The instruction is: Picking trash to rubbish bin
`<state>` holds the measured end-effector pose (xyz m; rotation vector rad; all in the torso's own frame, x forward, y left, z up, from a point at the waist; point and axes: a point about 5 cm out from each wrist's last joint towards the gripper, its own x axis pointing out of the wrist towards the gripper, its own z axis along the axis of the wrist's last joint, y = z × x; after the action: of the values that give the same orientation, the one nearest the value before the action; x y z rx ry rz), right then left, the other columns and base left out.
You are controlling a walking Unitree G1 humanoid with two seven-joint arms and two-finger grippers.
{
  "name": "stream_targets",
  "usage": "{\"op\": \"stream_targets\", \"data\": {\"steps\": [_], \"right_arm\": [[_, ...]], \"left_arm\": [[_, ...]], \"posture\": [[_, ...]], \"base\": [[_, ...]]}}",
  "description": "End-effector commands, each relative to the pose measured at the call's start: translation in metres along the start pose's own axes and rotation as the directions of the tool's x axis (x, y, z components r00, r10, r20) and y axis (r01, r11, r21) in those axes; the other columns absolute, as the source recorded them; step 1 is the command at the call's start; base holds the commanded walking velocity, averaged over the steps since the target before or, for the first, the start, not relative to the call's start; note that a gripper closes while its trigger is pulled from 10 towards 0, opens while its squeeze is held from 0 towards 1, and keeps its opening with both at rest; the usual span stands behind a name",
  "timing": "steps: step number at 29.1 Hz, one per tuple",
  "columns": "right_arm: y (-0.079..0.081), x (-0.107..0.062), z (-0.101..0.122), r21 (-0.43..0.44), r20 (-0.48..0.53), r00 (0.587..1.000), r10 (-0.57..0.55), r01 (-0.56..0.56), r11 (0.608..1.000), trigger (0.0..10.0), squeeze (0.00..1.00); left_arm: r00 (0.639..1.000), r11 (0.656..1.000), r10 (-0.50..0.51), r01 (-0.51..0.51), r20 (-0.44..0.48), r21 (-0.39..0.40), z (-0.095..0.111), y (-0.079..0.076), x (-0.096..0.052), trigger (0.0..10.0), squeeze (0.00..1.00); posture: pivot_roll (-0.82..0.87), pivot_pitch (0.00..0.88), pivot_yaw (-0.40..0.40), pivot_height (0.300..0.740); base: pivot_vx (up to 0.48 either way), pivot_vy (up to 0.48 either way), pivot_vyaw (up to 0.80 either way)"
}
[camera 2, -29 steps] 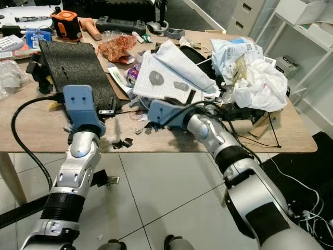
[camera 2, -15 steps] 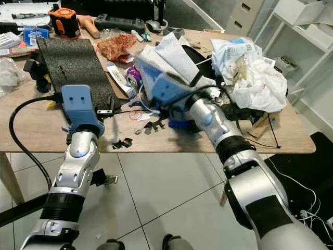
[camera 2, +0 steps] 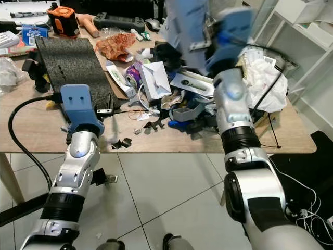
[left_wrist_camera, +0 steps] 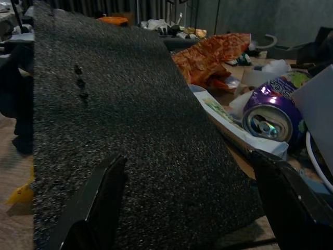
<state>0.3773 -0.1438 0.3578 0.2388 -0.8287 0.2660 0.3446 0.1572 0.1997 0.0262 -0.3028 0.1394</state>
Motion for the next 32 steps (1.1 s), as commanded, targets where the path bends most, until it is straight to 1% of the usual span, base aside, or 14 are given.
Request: {"op": "stream_targets", "data": {"steps": [1, 4, 5, 6, 7, 10, 11, 14, 20, 23, 25, 28, 30, 32], "right_arm": [[-0.002, 0.004, 0.013, 0.088, 0.054, 0.998, -0.012, 0.007, 0.996, 0.0, 0.00], [0.005, 0.009, 0.031, 0.298, 0.122, 0.992, -0.011, -0.026, 0.954, 0.0, 0.00], [0.005, 0.009, 0.031, 0.298, 0.122, 0.992, -0.011, -0.026, 0.954, 0.0, 0.00], [0.013, 0.011, 0.048, 0.488, 0.199, 0.980, 0.019, -0.116, 0.865, 0.0, 0.00], [0.013, 0.011, 0.048, 0.488, 0.199, 0.980, 0.019, -0.116, 0.865, 0.0, 0.00], [0.028, 0.006, 0.078, 0.674, 0.350, 0.931, 0.102, -0.326, 0.663, 0.0, 0.00], [0.028, 0.006, 0.078, 0.674, 0.350, 0.931, 0.102, -0.326, 0.663, 0.0, 0.00], [0.034, 0.002, 0.091, 0.702, 0.419, 0.898, 0.133, -0.413, 0.580, 0.0, 0.00], [0.036, -0.001, 0.099, 0.708, 0.454, 0.878, 0.150, -0.458, 0.537, 0.0, 0.00], [0.037, -0.007, 0.114, 0.721, 0.514, 0.838, 0.182, -0.537, 0.438, 0.0, 0.00], [0.038, -0.008, 0.117, 0.724, 0.525, 0.830, 0.189, -0.552, 0.414, 0.0, 0.00], [0.041, -0.020, 0.127, 0.736, 0.577, 0.785, 0.227, -0.620, 0.271, 0.0, 0.00], [0.041, -0.029, 0.131, 0.726, 0.609, 0.754, 0.245, -0.655, 0.211, 0.0, 0.00], [0.041, -0.032, 0.132, 0.722, 0.618, 0.746, 0.248, -0.664, 0.196, 0.0, 0.00]], "left_arm": [[1.000, 1.000, 0.002, -0.001, 0.022, -0.023, 0.003, -0.004, -0.001, 10.0, 0.00], [0.999, 1.000, -0.009, 0.010, 0.037, -0.028, 0.005, -0.007, -0.001, 10.0, 0.00], [0.999, 1.000, -0.009, 0.010, 0.037, -0.028, 0.005, -0.007, -0.001, 10.0, 0.00], [0.999, 0.999, -0.013, 0.014, 0.047, -0.032, 0.007, -0.008, -0.002, 10.0, 0.00], [0.999, 0.999, -0.013, 0.014, 0.047, -0.032, 0.007, -0.008, -0.002, 10.0, 0.00], [0.998, 0.999, -0.011, 0.012, 0.054, -0.032, 0.008, -0.007, -0.002, 10.0, 0.00], [0.998, 0.999, -0.011, 0.012, 0.054, -0.032, 0.008, -0.007, -0.002, 10.0, 0.00], [0.998, 0.999, -0.009, 0.011, 0.058, -0.031, 0.008, -0.006, -0.001, 10.0, 0.00], [0.998, 0.999, -0.027, 0.029, 0.063, -0.034, 0.009, -0.010, 0.001, 10.0, 0.00], [0.997, 0.998, -0.042, 0.045, 0.066, -0.039, 0.010, -0.012, 0.000, 10.0, 0.00], [0.997, 0.998, -0.043, 0.046, 0.066, -0.041, 0.010, -0.012, 0.000, 10.0, 0.00], [0.996, 0.996, -0.057, 0.062, 0.070, -0.071, 0.009, -0.014, -0.001, 10.0, 0.00], [0.995, 0.995, -0.061, 0.067, 0.074, -0.078, 0.010, -0.014, -0.001, 10.0, 0.00], [0.995, 0.995, -0.061, 0.067, 0.074, -0.078, 0.010, -0.014, -0.001, 10.0, 0.00]], "posture": [[-0.02, 0.205, -0.122, 0.740], [-0.02, 0.205, -0.122, 0.740], [-0.02, 0.205, -0.122, 0.740], [-0.01, 0.211, -0.123, 0.740], [-0.01, 0.211, -0.123, 0.740], [0.00, 0.213, -0.116, 0.740], [0.00, 0.213, -0.116, 0.740], [-0.01, 0.212, -0.108, 0.740], [-0.01, 0.216, -0.093, 0.740], [-0.01, 0.212, -0.089, 0.740], [-0.01, 0.216, -0.085, 0.740], [-0.01, 0.210, -0.085, 0.740], [-0.01, 0.212, -0.089, 0.740], [0.00, 0.208, -0.093, 0.740]], "base": [[0.000, 0.000, 0.00], [0.000, 0.000, 0.00], [0.000, 0.000, 0.00], [0.000, 0.000, 0.00], [0.000, 0.000, 0.00], [0.000, 0.000, 0.00], [0.000, 0.000, 0.00], [0.000, 0.000, 0.00], [0.000, 0.000, 0.00], [0.000, 0.000, 0.00], [0.000, 0.000, 0.00], [0.000, 0.000, 0.00], [0.000, 0.000, 0.00], [0.000, 0.000, 0.00]]}}
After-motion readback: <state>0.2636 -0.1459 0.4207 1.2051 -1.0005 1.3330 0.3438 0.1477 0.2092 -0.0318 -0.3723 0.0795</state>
